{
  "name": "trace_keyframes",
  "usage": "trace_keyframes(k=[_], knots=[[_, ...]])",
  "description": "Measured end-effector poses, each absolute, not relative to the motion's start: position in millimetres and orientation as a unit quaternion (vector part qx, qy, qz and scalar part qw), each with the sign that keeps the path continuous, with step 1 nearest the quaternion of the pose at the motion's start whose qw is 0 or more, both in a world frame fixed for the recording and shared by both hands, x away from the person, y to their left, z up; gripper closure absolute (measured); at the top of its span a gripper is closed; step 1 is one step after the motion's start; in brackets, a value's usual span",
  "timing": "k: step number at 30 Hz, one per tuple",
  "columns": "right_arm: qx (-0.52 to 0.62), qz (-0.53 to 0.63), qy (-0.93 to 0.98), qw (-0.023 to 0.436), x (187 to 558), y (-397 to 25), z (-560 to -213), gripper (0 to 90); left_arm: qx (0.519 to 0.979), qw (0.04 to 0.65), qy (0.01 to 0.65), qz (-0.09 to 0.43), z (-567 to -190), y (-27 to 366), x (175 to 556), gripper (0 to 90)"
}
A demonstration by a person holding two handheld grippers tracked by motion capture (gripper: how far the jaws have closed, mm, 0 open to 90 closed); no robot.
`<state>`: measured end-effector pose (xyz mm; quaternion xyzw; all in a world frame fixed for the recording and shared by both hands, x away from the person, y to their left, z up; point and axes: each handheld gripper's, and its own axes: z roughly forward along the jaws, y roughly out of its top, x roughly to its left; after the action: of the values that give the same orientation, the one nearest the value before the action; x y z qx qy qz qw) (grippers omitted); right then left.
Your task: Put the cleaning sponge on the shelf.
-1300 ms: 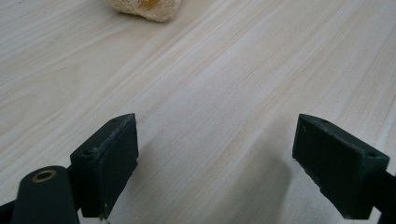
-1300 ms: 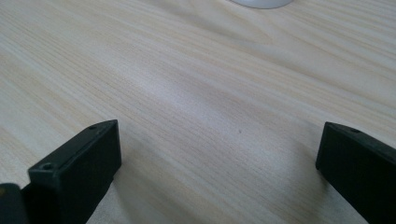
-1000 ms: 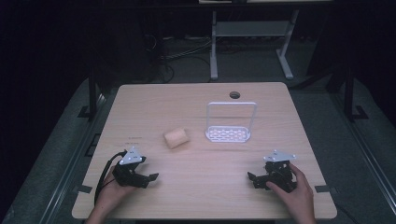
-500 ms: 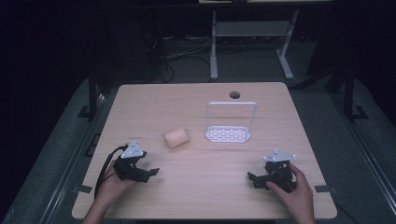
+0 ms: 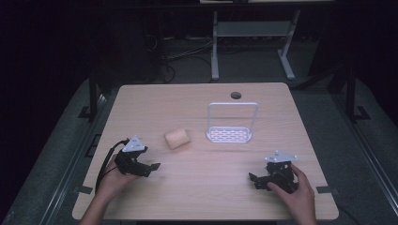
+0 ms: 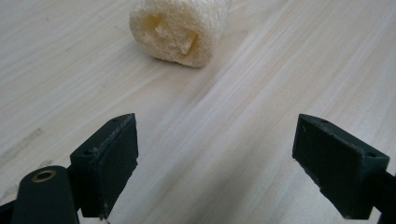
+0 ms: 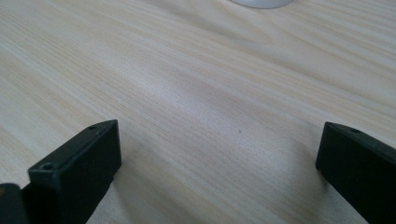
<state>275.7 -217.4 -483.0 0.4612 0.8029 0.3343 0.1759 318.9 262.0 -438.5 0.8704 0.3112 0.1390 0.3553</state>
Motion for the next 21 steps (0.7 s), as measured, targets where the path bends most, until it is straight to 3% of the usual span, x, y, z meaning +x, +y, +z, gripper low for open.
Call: trace_keyframes(k=[21], knots=[[0.461,0.334,0.803,0.176,276,-217,-483,0.0,0.873,0.357,0.3,0.146,-424,252,339,13.9]])
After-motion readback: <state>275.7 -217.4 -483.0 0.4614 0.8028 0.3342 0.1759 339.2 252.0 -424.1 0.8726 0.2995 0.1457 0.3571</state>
